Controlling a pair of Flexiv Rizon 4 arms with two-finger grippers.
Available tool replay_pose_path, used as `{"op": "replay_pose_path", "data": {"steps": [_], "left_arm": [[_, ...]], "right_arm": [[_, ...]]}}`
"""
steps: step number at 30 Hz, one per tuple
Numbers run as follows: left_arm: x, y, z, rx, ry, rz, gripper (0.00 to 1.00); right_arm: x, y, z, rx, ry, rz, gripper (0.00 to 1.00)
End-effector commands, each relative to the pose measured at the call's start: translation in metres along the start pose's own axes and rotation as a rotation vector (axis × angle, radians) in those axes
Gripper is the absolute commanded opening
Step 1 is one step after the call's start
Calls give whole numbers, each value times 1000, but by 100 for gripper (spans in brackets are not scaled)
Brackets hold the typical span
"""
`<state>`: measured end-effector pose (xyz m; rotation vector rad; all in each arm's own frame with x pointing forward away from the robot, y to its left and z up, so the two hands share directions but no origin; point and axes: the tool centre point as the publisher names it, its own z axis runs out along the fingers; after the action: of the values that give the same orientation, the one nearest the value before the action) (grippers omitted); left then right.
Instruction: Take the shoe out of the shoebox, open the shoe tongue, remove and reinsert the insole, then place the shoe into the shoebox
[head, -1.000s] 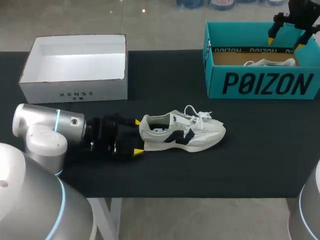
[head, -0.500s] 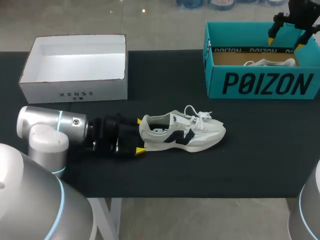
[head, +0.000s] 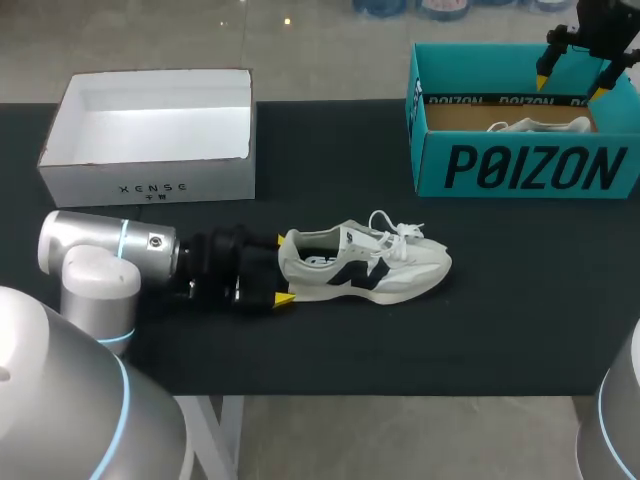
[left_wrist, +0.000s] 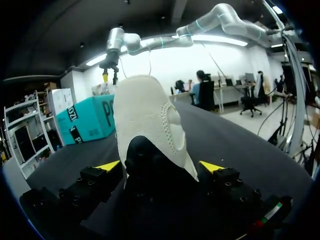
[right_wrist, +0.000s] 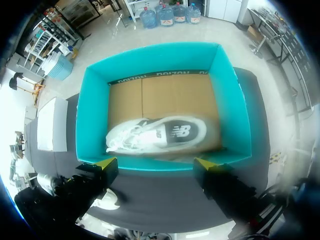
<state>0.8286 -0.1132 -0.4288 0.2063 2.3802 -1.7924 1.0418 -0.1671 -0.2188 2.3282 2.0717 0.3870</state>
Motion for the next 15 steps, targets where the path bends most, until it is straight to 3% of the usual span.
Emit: {"op": "replay_pose_path", "data": {"steps": [1, 10, 11, 12, 13, 15], "left_arm": [[-2, 0, 3, 0, 0, 0, 100], [-3, 2, 3, -18, 5, 9, 100], [-4, 2, 3, -26, 4, 9, 86], [-4, 2, 3, -35, 5, 12, 35], [-4, 3, 3, -22, 7, 20, 0], [-4, 3, 3, -22, 7, 20, 0]], "right_arm": [[0, 0, 0, 1, -1, 0, 100], [0, 0, 0, 1, -1, 0, 100], [0, 0, 0, 1, -1, 0, 100], [0, 0, 0, 1, -1, 0, 100], [0, 0, 0, 1, -1, 0, 100], [0, 0, 0, 1, -1, 0, 100]]}}
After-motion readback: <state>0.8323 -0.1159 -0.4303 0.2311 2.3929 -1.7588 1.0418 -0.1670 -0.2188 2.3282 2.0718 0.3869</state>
